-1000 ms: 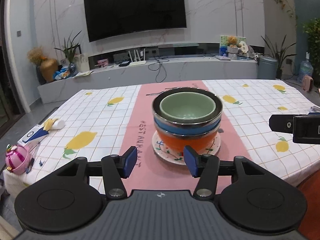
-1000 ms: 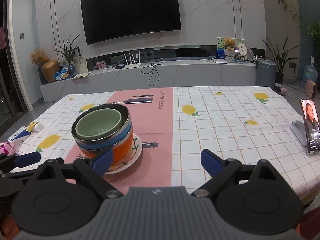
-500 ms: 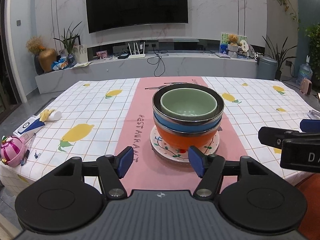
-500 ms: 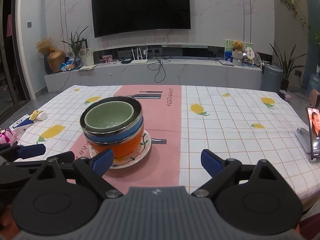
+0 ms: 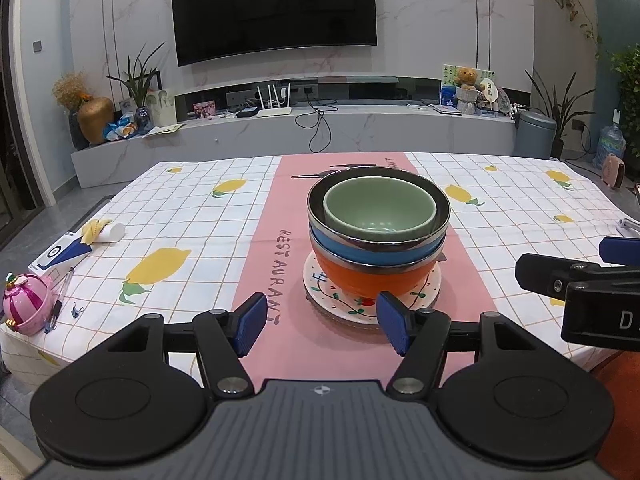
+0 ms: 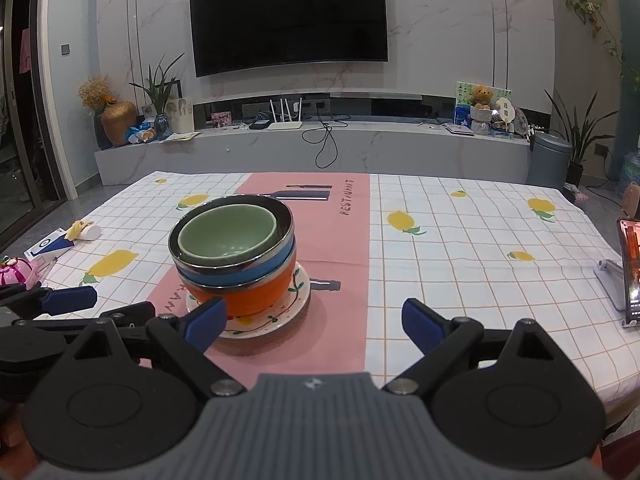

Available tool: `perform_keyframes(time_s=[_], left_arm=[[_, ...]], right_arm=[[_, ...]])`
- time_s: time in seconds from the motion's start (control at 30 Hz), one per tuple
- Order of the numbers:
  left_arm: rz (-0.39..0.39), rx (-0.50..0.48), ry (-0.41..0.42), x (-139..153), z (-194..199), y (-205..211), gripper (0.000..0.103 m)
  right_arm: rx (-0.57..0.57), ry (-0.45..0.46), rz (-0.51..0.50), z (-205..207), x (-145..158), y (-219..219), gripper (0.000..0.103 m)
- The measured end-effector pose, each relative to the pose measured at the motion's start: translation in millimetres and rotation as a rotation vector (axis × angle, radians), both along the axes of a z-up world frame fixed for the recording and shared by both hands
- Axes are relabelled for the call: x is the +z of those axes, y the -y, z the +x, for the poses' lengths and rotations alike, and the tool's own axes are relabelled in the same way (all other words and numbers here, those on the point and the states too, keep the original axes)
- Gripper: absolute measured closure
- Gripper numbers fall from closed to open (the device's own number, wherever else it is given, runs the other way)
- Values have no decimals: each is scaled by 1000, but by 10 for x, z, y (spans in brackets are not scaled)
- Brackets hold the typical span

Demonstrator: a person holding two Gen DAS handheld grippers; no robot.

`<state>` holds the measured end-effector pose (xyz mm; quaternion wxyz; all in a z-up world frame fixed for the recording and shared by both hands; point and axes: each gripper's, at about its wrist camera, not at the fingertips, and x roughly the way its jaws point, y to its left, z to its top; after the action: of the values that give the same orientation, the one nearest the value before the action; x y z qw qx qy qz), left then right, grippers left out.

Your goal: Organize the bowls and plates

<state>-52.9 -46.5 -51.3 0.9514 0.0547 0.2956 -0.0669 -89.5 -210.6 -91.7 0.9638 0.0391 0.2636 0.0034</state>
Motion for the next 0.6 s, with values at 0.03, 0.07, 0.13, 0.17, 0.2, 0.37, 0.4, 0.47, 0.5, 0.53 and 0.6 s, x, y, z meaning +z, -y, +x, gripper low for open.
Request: perform_keyframes(time_s=[0.03,0.07,0.13,0.17,0.2,0.37,0.4,0.47,0.5,0.53,0.6], left_arm=[[0,0,0,0,0,2,29],[-1,0,0,0,-1,1,29],[0,1,0,0,0,2,29],[0,1,-1,0,1,2,29],[0,0,-1,0,-1,1,29],[3,0,-1,-1,-3,5,29],[5,0,0,-1,-5,7,29],[10,0,2,-14,-5,7,29],[10,0,1,-21,0,0,29],[10,0,1,-20,-1,1,29],[12,0,1,-20,0,2,29]], right_arm=[[0,0,1,0,1,-1,10],[0,-1,1,1,0,0,10],[0,-3,3,2,-2,6,10],[0,-5,5,3,-4,8,10],[1,-7,6,5,-5,6,10],[8,-9,5,11,-8,-4,10],[9,-9,4,15,-5,-3,10],[11,-10,5,17,-10,-7,10],[11,-11,5,20,-14,-10,10],[11,-12,6,23,-17,-8,10],[11,-14,7,27,-25,-6,10]])
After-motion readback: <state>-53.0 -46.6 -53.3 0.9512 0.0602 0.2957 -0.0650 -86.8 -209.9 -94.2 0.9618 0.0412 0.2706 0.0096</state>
